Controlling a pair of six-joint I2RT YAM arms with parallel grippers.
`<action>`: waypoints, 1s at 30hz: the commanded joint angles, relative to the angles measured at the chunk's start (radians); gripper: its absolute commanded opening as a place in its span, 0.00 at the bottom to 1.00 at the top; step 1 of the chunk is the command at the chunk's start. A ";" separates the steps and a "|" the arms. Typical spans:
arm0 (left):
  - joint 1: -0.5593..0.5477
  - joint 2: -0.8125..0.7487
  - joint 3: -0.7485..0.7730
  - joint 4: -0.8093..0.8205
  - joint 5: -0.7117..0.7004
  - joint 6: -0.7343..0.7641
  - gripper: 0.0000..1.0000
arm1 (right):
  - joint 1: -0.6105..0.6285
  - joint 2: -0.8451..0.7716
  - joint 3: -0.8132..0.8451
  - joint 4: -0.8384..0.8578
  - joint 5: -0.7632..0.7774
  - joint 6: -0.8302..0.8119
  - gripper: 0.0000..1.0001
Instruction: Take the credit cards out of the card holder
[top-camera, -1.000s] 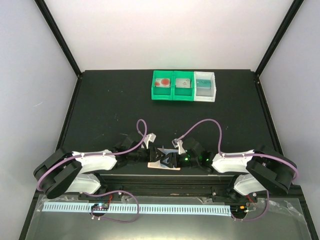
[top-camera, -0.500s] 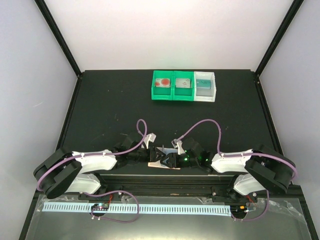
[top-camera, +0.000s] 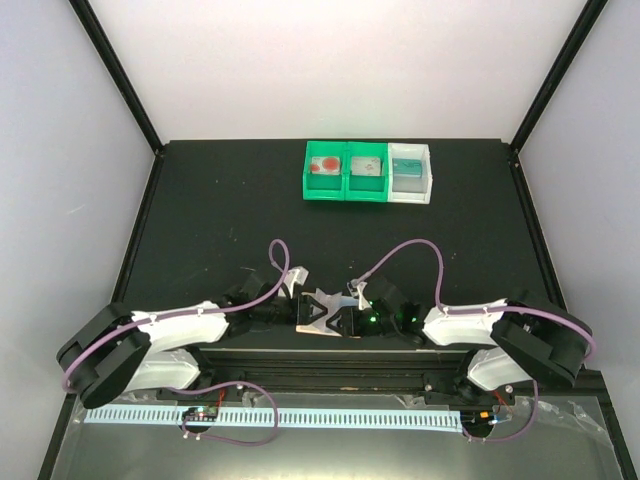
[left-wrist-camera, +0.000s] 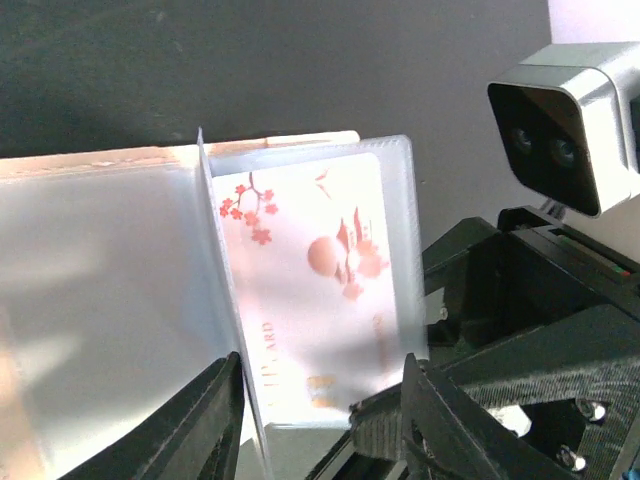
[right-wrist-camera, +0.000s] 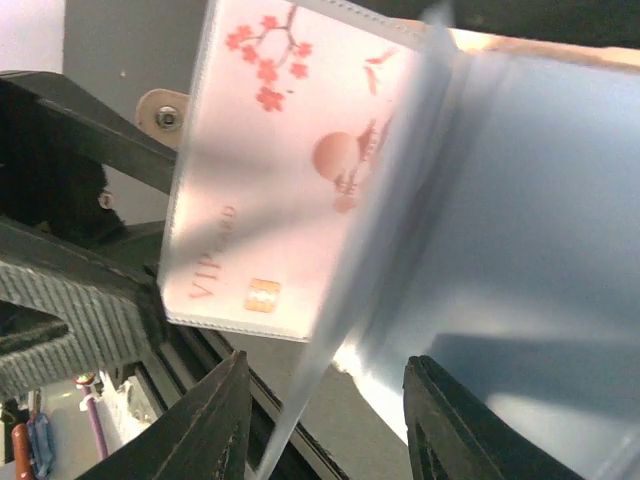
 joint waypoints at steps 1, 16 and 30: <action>-0.003 -0.053 0.043 -0.105 -0.079 0.055 0.45 | 0.004 -0.030 0.012 -0.059 0.055 -0.016 0.44; -0.002 -0.133 0.050 -0.225 -0.181 0.087 0.44 | 0.004 -0.177 0.042 -0.323 0.247 -0.055 0.29; -0.002 -0.014 0.059 -0.025 -0.026 0.046 0.47 | 0.003 -0.222 0.077 -0.325 0.289 -0.079 0.22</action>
